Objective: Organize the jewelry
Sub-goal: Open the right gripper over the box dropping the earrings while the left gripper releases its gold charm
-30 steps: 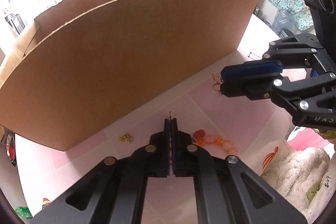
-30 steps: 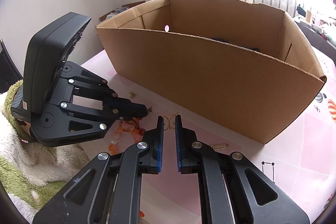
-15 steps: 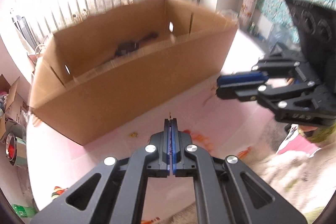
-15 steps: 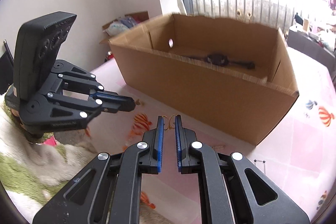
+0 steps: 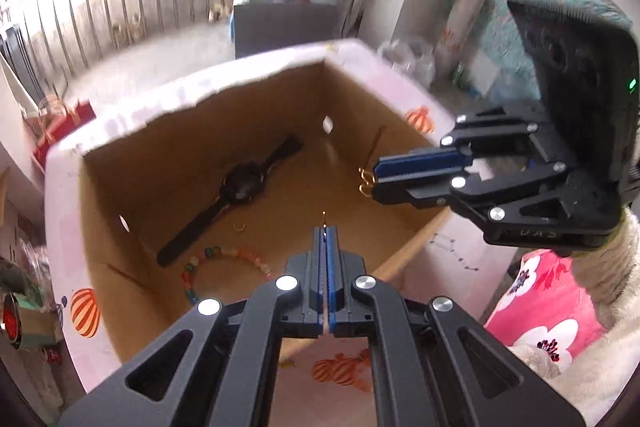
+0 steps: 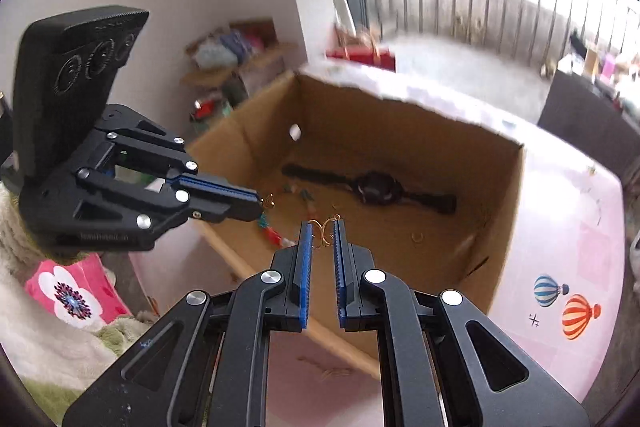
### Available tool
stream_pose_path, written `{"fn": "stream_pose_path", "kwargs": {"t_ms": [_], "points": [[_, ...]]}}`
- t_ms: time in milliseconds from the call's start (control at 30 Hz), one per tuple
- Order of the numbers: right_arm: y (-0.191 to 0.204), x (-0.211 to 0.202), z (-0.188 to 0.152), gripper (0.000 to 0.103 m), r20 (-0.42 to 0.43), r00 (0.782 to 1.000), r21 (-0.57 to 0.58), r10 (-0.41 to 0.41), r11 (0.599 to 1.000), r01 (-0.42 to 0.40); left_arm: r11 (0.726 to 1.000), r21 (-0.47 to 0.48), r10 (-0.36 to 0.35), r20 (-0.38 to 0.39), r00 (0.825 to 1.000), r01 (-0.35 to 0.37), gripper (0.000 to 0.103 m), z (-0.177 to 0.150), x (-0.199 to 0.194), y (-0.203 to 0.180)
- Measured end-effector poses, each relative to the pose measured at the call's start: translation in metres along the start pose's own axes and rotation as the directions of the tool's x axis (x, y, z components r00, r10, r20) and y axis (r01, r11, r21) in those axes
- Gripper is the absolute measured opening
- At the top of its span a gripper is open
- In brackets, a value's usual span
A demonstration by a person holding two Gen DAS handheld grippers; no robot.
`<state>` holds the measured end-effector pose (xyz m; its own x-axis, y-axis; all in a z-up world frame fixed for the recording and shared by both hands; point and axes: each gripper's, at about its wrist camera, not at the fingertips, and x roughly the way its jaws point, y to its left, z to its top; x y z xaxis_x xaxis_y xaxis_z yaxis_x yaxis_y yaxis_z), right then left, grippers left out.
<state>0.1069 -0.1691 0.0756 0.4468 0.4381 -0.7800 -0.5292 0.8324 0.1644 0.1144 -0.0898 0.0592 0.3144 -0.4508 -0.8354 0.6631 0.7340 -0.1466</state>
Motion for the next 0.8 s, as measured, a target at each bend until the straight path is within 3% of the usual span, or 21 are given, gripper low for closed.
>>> {"fn": "stream_pose_path", "kwargs": {"t_ms": [100, 200, 300, 533, 800], "points": [[-0.016, 0.031, 0.016, 0.009, -0.116, 0.993, 0.026, -0.014, 1.000, 0.017, 0.996, 0.039, 0.087, -0.104, 0.991, -0.083, 0.001, 0.017, 0.034, 0.009], [-0.022, 0.052, 0.023, 0.009, -0.180, 0.983, 0.022, -0.037, 0.999, 0.042, 0.998, 0.004, 0.067, -0.205, 0.977, -0.068, 0.001, 0.023, 0.061, 0.019], [-0.028, 0.065, 0.026, 0.009, -0.218, 0.975, 0.036, -0.033, 0.998, 0.042, 0.998, -0.052, 0.026, -0.257, 0.966, -0.040, 0.001, 0.027, 0.076, 0.027], [-0.042, 0.069, 0.026, 0.013, -0.211, 0.977, 0.077, -0.002, 0.997, 0.018, 0.991, -0.128, -0.011, -0.291, 0.957, -0.028, 0.001, 0.033, 0.086, 0.035], [-0.053, 0.051, 0.023, 0.013, -0.176, 0.984, 0.106, 0.007, 0.994, 0.011, 0.987, -0.162, -0.033, -0.281, 0.959, -0.014, 0.001, 0.040, 0.090, 0.042]]}}
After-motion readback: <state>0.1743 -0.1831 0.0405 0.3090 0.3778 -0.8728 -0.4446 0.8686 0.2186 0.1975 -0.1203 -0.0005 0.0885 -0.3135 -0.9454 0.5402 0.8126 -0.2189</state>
